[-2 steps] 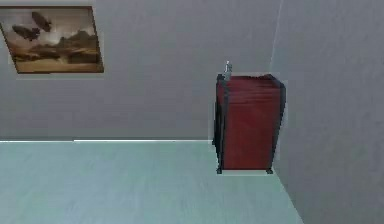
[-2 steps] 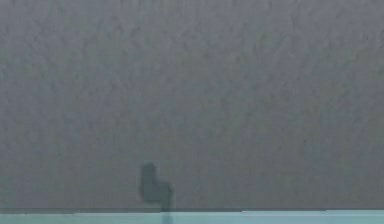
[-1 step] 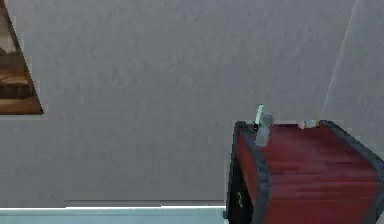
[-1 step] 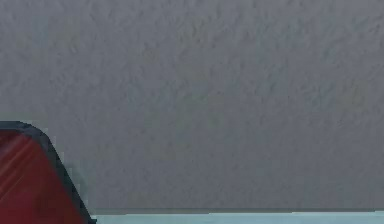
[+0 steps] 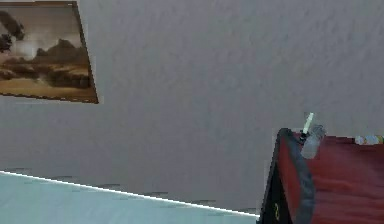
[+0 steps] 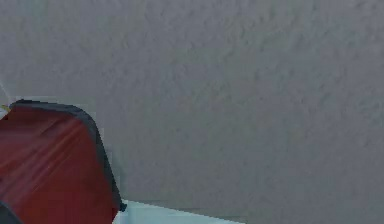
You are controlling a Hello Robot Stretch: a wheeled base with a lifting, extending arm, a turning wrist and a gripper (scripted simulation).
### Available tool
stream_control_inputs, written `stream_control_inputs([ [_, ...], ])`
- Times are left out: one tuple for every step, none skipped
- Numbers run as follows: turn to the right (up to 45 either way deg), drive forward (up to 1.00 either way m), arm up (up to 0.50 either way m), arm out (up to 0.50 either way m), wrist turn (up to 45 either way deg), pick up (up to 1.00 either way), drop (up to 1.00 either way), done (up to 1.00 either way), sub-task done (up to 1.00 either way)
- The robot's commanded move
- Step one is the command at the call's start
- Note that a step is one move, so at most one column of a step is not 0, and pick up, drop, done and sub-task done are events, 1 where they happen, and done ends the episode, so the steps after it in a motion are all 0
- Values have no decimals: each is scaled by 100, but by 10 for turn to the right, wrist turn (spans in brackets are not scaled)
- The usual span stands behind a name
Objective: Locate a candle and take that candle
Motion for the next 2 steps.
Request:
stream_control_inputs([
  [0,15,0,0,0,0,0,0,0],
  [-450,0,0,0,0,0,0,0,0],
])
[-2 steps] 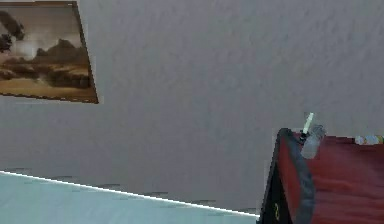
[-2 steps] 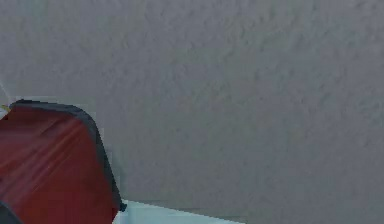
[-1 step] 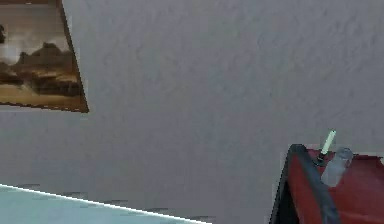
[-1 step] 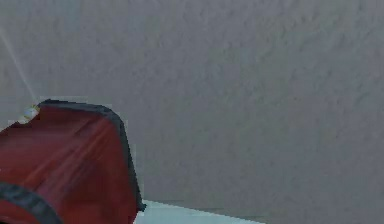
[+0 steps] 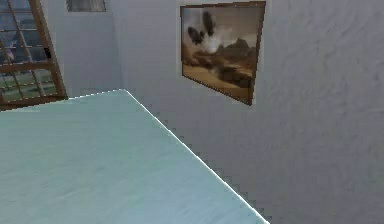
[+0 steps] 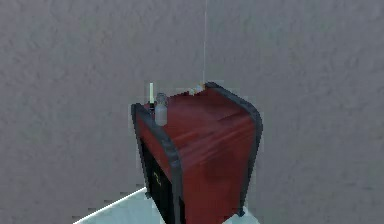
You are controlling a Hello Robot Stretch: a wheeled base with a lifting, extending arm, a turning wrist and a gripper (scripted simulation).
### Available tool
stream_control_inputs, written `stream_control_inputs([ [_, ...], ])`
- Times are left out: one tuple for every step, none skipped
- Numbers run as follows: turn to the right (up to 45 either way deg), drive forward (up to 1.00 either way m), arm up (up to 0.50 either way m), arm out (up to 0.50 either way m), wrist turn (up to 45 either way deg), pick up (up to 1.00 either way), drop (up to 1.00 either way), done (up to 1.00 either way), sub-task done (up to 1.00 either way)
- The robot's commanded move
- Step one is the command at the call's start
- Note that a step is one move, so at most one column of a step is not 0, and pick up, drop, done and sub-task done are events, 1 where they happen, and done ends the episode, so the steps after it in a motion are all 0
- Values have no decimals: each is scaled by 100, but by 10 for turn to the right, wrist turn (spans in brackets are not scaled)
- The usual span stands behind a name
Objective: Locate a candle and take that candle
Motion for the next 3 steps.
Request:
stream_control_inputs([
  [-90,0,0,0,0,0,0,0,0],
  [450,0,0,0,0,0,0,0,0],
  [90,0,0,0,0,0,0,0,0],
])
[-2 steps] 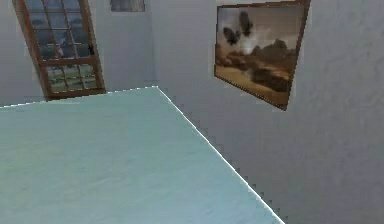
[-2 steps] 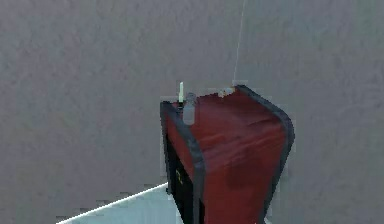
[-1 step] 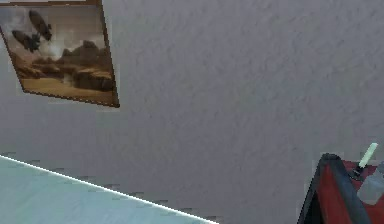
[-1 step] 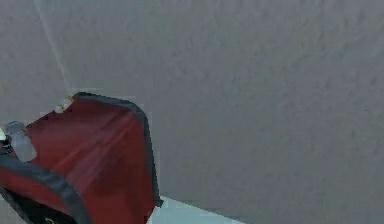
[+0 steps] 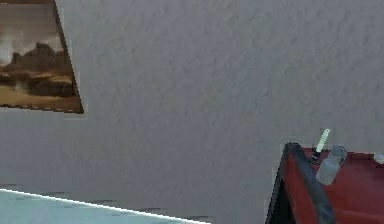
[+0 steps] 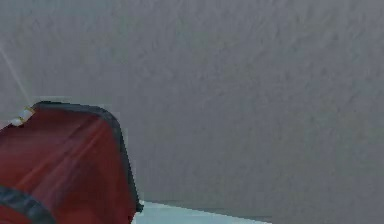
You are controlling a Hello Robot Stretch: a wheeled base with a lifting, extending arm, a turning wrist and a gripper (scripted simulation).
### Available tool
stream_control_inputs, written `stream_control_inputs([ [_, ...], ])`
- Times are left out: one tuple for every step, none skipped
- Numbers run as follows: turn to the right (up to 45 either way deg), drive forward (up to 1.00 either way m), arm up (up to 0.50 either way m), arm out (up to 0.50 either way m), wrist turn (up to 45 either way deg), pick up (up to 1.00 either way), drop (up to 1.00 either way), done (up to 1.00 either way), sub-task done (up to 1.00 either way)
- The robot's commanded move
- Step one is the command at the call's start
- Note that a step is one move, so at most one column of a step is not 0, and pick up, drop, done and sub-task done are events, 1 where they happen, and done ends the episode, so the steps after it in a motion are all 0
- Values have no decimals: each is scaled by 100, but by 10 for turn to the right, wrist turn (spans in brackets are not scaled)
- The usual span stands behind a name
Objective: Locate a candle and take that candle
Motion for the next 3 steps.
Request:
stream_control_inputs([
  [0,70,0,0,0,0,0,0,0],
  [0,0,50,0,0,0,0,0,0],
  [0,0,38,0,0,0,0,0,0],
])
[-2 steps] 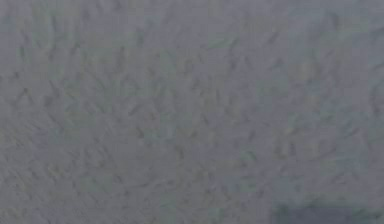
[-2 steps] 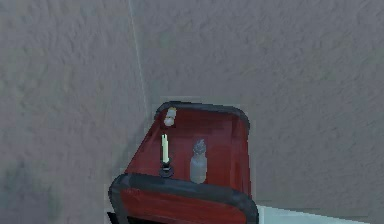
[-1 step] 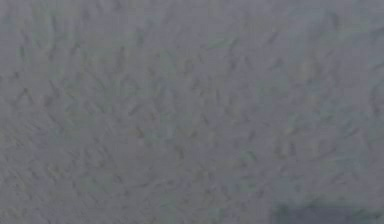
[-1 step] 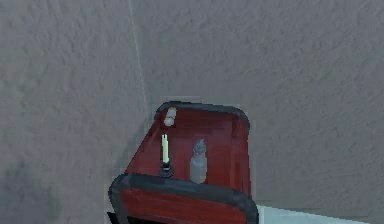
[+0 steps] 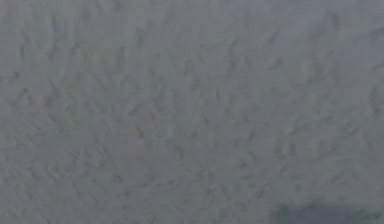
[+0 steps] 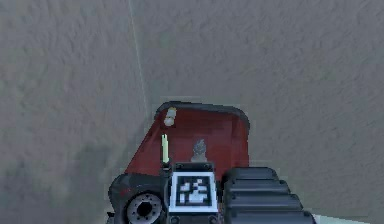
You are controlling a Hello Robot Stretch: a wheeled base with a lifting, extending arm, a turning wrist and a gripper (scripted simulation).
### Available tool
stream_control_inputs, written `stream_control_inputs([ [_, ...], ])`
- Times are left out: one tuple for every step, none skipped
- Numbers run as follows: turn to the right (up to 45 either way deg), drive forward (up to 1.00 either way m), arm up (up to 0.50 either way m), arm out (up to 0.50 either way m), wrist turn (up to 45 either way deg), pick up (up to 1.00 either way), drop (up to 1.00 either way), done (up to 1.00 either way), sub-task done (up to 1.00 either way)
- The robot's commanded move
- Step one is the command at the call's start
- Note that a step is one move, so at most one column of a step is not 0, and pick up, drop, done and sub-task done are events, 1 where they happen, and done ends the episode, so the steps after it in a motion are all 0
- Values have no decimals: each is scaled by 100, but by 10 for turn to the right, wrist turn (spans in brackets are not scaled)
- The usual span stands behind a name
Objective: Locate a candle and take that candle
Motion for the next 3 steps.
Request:
stream_control_inputs([
  [0,0,0,14,0,0,0,0,0],
  [0,0,0,0,450,0,0,0,0],
  [0,0,0,0,450,0,0,0,0],
])
